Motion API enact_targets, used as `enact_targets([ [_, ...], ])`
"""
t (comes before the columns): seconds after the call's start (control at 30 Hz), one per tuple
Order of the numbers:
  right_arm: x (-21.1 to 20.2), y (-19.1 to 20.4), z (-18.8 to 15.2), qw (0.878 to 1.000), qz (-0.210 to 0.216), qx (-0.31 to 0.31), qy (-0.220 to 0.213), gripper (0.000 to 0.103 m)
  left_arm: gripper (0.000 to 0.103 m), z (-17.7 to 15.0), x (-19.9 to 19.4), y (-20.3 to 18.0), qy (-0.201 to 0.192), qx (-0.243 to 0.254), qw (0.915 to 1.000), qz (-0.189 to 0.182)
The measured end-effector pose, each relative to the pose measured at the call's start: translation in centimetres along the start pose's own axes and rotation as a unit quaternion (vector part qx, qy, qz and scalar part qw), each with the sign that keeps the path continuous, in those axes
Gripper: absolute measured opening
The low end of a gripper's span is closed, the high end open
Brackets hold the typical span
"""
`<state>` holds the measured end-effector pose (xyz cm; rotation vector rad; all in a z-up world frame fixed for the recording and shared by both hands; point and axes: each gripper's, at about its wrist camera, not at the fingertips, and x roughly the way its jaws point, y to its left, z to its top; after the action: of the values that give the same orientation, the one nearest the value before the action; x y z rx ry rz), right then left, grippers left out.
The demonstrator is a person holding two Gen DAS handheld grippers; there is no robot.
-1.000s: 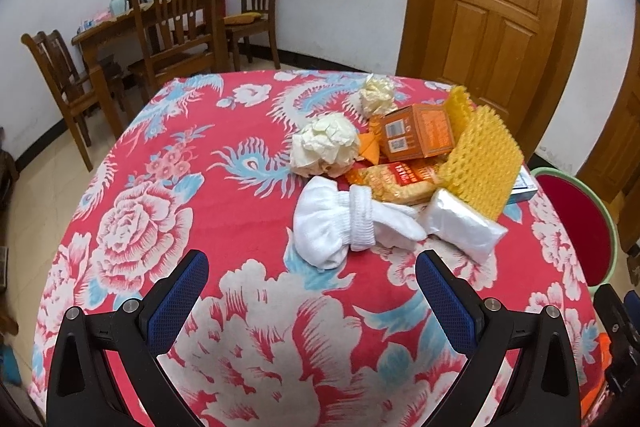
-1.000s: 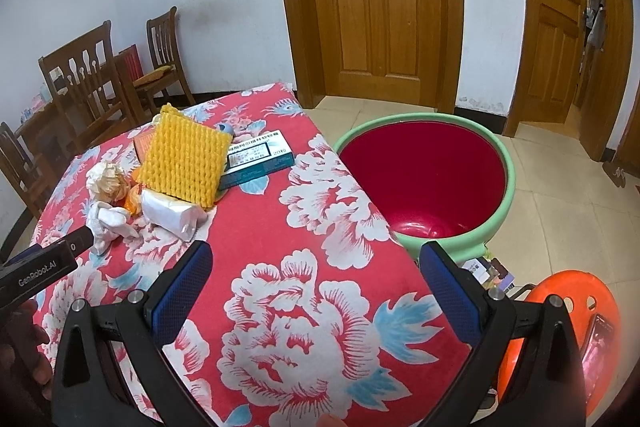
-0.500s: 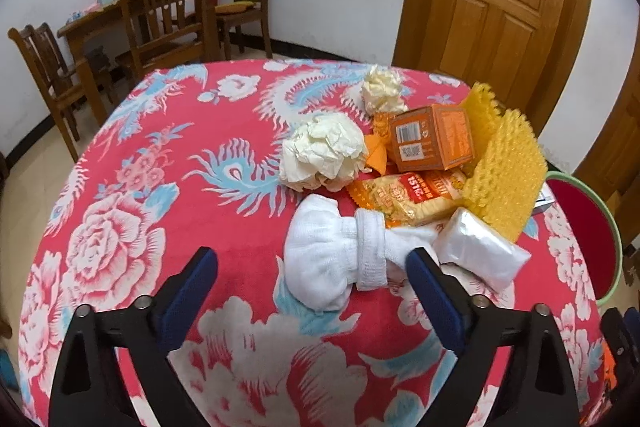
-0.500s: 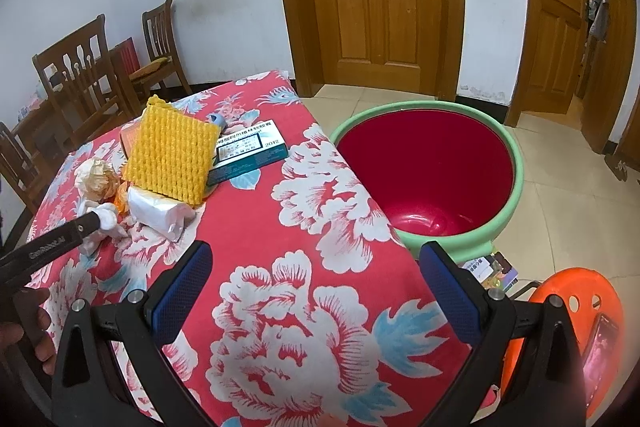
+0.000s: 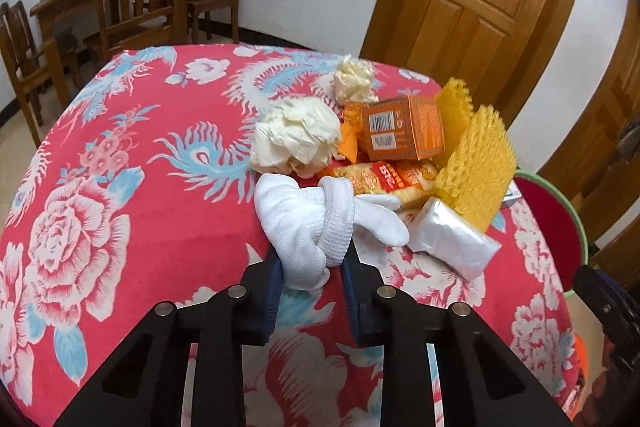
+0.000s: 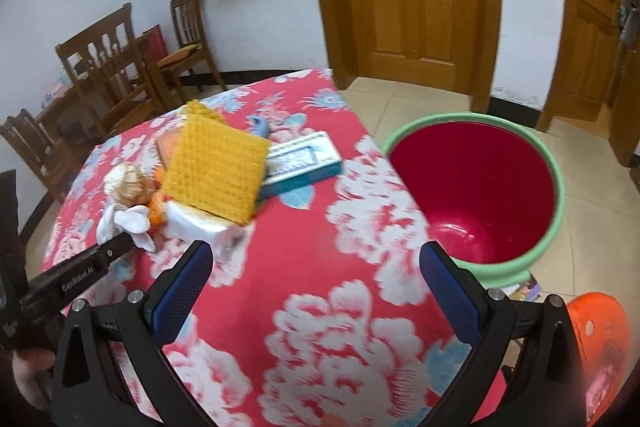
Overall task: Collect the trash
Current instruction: 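Grasp the white glove with the left tool while the right tool grasps the yellow foam net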
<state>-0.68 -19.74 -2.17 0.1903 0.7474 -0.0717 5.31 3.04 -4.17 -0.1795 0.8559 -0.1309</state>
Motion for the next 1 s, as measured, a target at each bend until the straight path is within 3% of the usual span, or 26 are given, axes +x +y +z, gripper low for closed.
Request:
enact_targets([
  [0.27,1.7,3.4,2.1,1.0,0.026,-0.009,0.01,0.101,0.027,0.9,-2.4,2.0,-0.029,-0.017,0.9994,-0.004],
  [0.67,7.2,7.1,4.6,0.999,0.017,-0.005,0.047,0.1,0.027,1.3,-3.0,4.1,-0.04,-0.036,0.9985,-0.012],
  [0.8,8.8,7.2,4.9,0.998,0.026,0.003,0.059,0.083,0.027,1.2,-3.0,4.4,-0.04,-0.038,0.9984,-0.014],
  [0.87,9.1,7.3,4.8,0.997,0.034,0.001,0.063,0.068,0.027,1.1,-2.9,4.6,-0.04,-0.039,0.9983,-0.015],
  [0.93,9.3,7.4,4.7,0.997,0.041,-0.004,0.067,0.046,0.027,1.1,-2.9,4.7,-0.039,-0.041,0.9983,-0.015],
  [1.0,9.4,7.5,4.6,0.996,0.048,-0.005,0.07,0.037,0.027,1.1,-2.8,4.6,-0.038,-0.041,0.9983,-0.015],
])
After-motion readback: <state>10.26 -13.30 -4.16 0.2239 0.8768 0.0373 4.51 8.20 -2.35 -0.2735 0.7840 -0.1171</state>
